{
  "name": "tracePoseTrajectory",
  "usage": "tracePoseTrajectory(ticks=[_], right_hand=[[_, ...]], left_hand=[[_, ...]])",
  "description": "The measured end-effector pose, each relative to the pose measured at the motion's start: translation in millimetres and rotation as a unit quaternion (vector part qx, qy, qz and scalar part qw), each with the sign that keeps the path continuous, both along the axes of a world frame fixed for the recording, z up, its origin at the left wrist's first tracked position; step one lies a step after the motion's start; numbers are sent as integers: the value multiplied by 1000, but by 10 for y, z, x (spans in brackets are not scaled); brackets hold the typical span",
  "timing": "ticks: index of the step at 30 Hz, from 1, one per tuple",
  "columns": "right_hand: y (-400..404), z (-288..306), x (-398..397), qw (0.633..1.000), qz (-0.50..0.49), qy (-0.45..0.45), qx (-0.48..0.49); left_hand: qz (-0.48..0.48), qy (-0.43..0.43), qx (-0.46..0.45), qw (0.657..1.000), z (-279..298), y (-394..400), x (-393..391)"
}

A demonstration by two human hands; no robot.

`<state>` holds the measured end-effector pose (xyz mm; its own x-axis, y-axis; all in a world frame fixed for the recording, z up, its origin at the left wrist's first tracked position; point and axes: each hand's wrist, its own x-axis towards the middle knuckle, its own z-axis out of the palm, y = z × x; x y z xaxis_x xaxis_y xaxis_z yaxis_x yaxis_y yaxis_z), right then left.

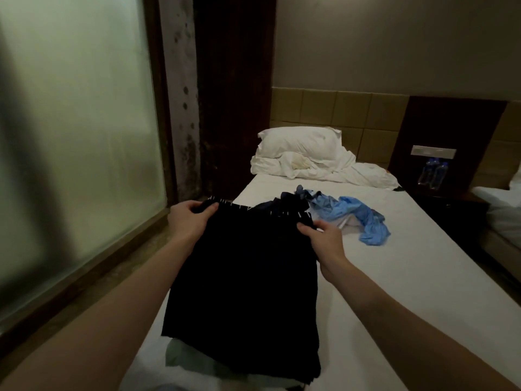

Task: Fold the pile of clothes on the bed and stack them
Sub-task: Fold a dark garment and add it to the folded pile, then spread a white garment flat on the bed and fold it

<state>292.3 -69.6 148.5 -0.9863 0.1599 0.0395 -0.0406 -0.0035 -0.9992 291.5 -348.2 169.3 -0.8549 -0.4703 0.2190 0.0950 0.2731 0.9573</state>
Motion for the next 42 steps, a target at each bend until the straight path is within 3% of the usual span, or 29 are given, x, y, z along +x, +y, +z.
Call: tracePoseTrajectory(ticks=[2,4,7,9,12,13,16,25,34,42], right_hand=[[-7,-217,-260,998,-19,-46,44],[-27,-409,-423,989,-44,-51,134],[-92,-760,-476,915,-40,35,400],[-161,-1003,-427,840,27,73,536],[-220,-1297,-349,750,118,48,649],[-200,-1384,-348,738,129,37,661],[-30,-1544,-395,740,139,-9,658],[797,-1421,-815,787,76,-61,610],[1574,-1397,-1673,762,36,-53,644],[1725,-1829,-2993,787,52,-48,613]], left_hand=[[-3,-37,-35,999,-231,22,-272],[26,-59,-146,987,-488,119,-471],[-25,-4,-308,951,-892,350,-558],[-142,32,-420,896,-1140,485,-559],[-269,-22,-585,765,-1485,618,-552],[-280,-54,-607,742,-1568,615,-559],[-282,-104,-623,722,-1724,544,-619],[-270,-72,-615,738,-1501,1031,-932],[-287,-86,-529,794,-1622,2114,-1915],[-242,-117,-521,810,-2062,2564,-3012]])
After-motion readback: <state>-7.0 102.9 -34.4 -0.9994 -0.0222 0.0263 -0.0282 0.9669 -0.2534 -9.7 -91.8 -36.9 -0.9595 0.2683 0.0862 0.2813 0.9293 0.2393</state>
